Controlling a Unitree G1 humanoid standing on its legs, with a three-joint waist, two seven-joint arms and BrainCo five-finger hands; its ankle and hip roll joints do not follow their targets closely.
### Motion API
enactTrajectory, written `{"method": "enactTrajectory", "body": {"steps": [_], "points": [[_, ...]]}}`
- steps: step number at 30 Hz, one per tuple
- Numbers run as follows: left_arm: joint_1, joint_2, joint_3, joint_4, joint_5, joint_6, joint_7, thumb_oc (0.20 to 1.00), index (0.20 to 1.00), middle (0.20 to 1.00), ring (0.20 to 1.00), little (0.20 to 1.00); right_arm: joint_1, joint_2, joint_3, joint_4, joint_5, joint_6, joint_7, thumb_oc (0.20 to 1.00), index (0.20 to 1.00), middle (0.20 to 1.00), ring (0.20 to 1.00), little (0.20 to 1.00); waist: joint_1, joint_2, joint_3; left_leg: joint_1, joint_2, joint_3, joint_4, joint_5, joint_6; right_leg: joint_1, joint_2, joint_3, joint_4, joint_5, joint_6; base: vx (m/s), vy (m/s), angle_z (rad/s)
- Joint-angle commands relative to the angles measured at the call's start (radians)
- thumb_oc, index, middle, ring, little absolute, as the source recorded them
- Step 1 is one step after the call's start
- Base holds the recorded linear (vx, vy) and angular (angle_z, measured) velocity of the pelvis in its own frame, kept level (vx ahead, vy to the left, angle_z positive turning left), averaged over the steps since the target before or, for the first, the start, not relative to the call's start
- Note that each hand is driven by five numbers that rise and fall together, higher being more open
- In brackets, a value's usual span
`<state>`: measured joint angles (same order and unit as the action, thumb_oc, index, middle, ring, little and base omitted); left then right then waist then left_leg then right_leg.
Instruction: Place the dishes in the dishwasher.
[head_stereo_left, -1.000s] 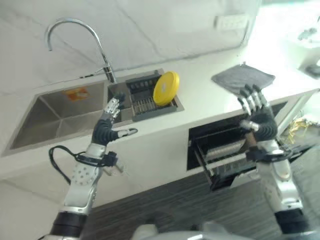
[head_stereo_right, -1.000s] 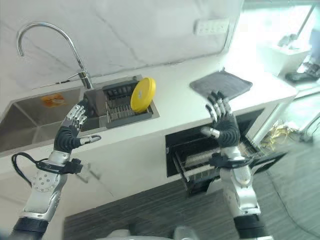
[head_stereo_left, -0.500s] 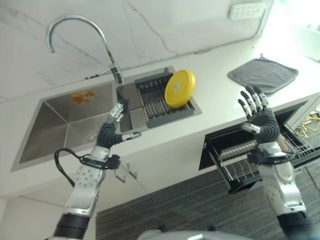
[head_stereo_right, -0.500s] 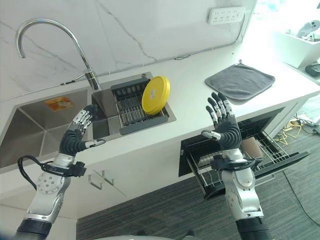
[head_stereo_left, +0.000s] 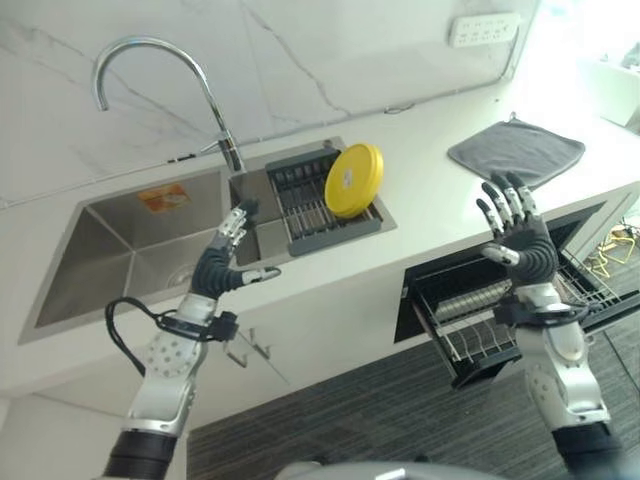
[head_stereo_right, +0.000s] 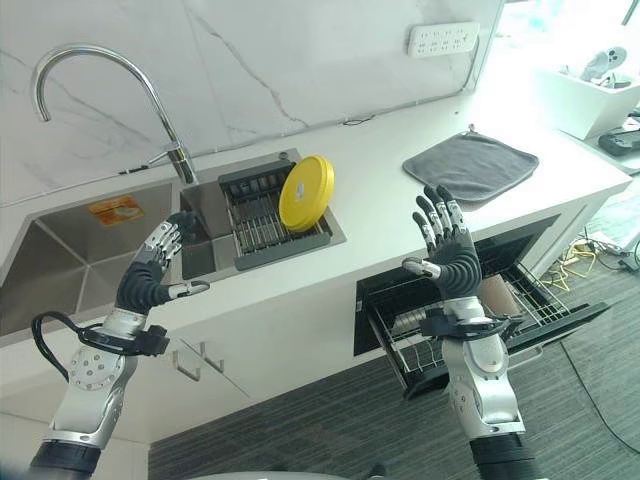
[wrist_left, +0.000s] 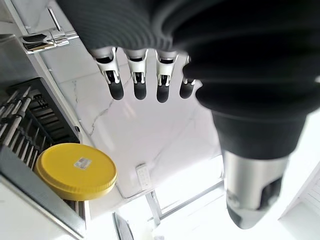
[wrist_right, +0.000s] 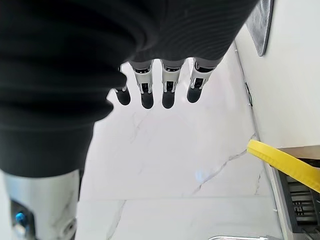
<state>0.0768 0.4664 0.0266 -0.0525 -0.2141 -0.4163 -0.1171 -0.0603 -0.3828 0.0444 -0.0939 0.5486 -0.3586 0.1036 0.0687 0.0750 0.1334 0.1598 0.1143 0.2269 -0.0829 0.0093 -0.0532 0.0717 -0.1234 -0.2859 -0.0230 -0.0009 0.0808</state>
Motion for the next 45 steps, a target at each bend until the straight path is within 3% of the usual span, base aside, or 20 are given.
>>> {"method": "enactTrajectory", "body": {"steps": [1,4,5,7,8,9,11,13,16,25,36,45], "points": [[-0.042,0.047,0.048,-0.033,0.019,-0.053,0.036,1.0,1.0,1.0,1.0,1.0,-0.067,0.007,0.02,-0.048,-0.009,-0.05,0.013,1.0,1.0,1.0,1.0,1.0,0.007,-0.03,0.01,-0.043,0.011,-0.008,0.051,0.019,-0.013,0.028,-0.037,-0.072,0.154,-0.069,0.015,-0.04,-0.114,-0.68],[-0.056,0.046,0.037,-0.032,0.02,-0.054,0.058,1.0,1.0,1.0,1.0,1.0,-0.077,-0.01,0.028,-0.04,-0.004,-0.042,0.027,1.0,1.0,1.0,1.0,1.0,0.001,-0.038,0.02,-0.062,0.002,-0.01,0.121,-0.006,-0.019,0.028,-0.019,-0.064,0.149,-0.079,-0.007,-0.05,-0.144,-0.25],[-0.062,0.038,0.03,-0.04,0.012,-0.052,0.079,1.0,1.0,1.0,1.0,1.0,-0.086,-0.036,0.023,-0.039,-0.002,-0.025,0.046,1.0,1.0,1.0,1.0,1.0,0.001,-0.047,0.036,-0.112,-0.021,0.003,0.258,-0.03,-0.021,0.037,-0.015,-0.068,0.142,-0.08,-0.03,-0.06,-0.188,-0.14],[-0.05,0.027,0.032,-0.04,-0.005,-0.063,0.07,1.0,1.0,1.0,1.0,1.0,-0.09,-0.046,0.024,-0.036,-0.005,-0.022,0.046,1.0,1.0,1.0,1.0,1.0,0.016,-0.05,0.07,-0.241,-0.024,-0.052,0.453,0.058,-0.047,0.059,0.005,-0.041,0.134,-0.077,-0.055,0.02,-0.204,0.0],[-0.041,0.023,0.039,-0.039,-0.008,-0.065,0.057,1.0,1.0,1.0,1.0,1.0,-0.089,-0.041,0.023,-0.031,-0.007,-0.023,0.049,1.0,1.0,1.0,1.0,1.0,0.018,-0.046,0.072,-0.254,-0.013,-0.054,0.439,0.074,-0.049,0.065,0.013,-0.035,0.133,-0.078,-0.054,0.26,-0.034,-0.17],[-0.015,0.014,0.054,-0.05,0.0,-0.066,0.042,1.0,1.0,1.0,1.0,1.0,-0.084,-0.022,0.032,-0.035,-0.013,-0.019,0.063,1.0,1.0,1.0,1.0,1.0,0.024,-0.028,0.065,-0.233,0.035,-0.07,0.288,0.149,-0.066,0.076,0.032,-0.017,0.133,-0.089,-0.043,0.27,0.064,-0.39],[0.002,0.008,0.059,-0.064,0.001,-0.07,0.039,1.0,1.0,1.0,1.0,1.0,-0.075,-0.015,0.037,-0.043,-0.019,-0.018,0.059,1.0,1.0,1.0,1.0,1.0,0.028,-0.019,0.061,-0.224,0.074,-0.074,0.184,0.208,-0.077,0.088,0.032,-0.014,0.129,-0.096,-0.039,0.24,0.102,-0.48],[0.006,0.012,0.059,-0.068,0.003,-0.066,0.047,1.0,1.0,1.0,1.0,1.0,-0.073,-0.014,0.045,-0.045,-0.011,-0.016,0.054,1.0,1.0,1.0,1.0,1.0,0.02,-0.02,0.054,-0.192,0.097,-0.035,0.121,0.173,-0.07,0.086,0.013,-0.033,0.137,-0.101,-0.034,0.17,0.118,-0.52],[-0.025,0.022,0.04,-0.044,0.022,-0.079,0.058,1.0,1.0,1.0,1.0,1.0,-0.061,-0.019,0.052,-0.047,0.021,-0.019,0.06,1.0,1.0,1.0,1.0,1.0,0.007,-0.022,0.041,-0.144,0.081,0.014,0.097,0.119,-0.058,0.075,-0.022,-0.075,0.155,-0.099,-0.017,0.14,0.078,-0.41],[-0.038,0.027,0.02,-0.037,0.022,-0.07,0.046,1.0,1.0,1.0,1.0,1.0,-0.088,-0.011,0.052,-0.018,0.0,-0.016,0.048,1.0,1.0,1.0,1.0,1.0,0.03,-0.012,0.041,-0.108,-0.006,-0.04,0.106,0.041,-0.035,0.047,-0.042,-0.089,0.143,-0.078,-0.011,0.08,0.018,0.1],[-0.024,0.022,0.01,-0.048,0.026,-0.072,0.036,1.0,1.0,1.0,1.0,1.0,-0.108,-0.018,0.075,-0.021,-0.016,0.042,0.071,1.0,1.0,1.0,1.0,1.0,0.045,-0.011,0.041,-0.106,-0.012,-0.042,0.1,0.039,-0.032,0.041,-0.041,-0.103,0.134,-0.073,-0.015,0.01,0.004,0.01],[-0.024,0.032,-0.009,-0.065,0.022,-0.063,0.007,1.0,1.0,1.0,1.0,1.0,-0.164,-0.014,0.079,0.012,-0.009,0.121,-0.019,1.0,1.0,1.0,1.0,1.0,0.069,-0.014,0.041,-0.096,-0.02,-0.043,0.114,0.023,-0.023,0.052,-0.046,-0.126,0.14,-0.073,-0.016,0.09,0.047,0.07]]}}
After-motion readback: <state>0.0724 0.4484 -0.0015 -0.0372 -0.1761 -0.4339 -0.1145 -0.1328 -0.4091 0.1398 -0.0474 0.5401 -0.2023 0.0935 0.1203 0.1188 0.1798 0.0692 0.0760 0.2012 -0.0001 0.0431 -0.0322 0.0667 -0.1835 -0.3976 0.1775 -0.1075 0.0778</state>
